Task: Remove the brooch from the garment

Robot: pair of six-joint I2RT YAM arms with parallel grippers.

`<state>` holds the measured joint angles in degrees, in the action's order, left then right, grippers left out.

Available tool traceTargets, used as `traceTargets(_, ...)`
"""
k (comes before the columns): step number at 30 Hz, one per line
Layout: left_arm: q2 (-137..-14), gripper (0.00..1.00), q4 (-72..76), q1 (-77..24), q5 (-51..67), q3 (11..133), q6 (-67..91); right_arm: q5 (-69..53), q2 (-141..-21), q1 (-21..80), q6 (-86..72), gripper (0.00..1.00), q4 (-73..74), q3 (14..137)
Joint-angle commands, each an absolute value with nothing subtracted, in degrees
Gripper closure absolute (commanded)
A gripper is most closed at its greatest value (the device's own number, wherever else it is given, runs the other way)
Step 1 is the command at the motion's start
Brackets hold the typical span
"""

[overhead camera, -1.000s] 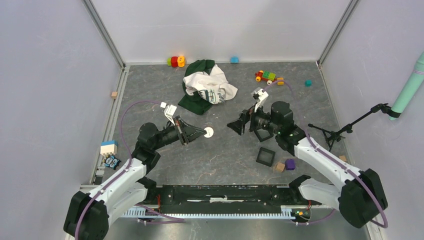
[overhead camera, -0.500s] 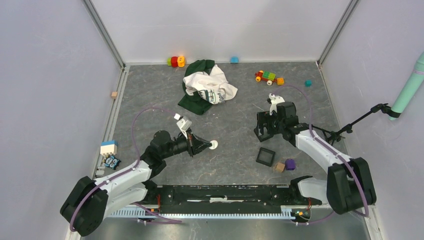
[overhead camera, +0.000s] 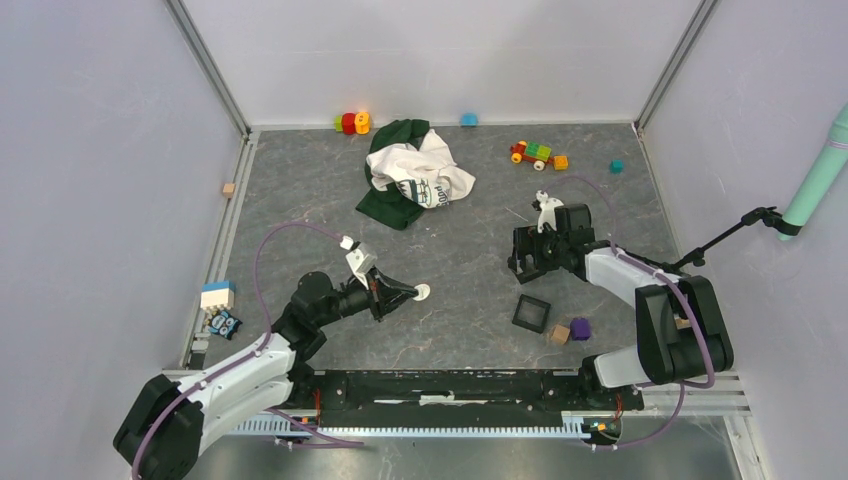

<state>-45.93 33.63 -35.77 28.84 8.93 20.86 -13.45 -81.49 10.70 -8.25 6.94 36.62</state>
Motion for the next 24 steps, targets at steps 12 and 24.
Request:
traceTargets(12, -47.6, 0.98, 36.9, -36.0, 29.5, 8.9, 18.1, -0.9, -83.4, 18.1, -3.4, 0.03, 10.5, 42.6)
traceTargets(24, -48.2, 0.98, 36.7, -36.1, 29.7, 9.2, 18.0, 1.0, -84.5, 19.5, -2.8, 0.15, 11.6, 43.5)
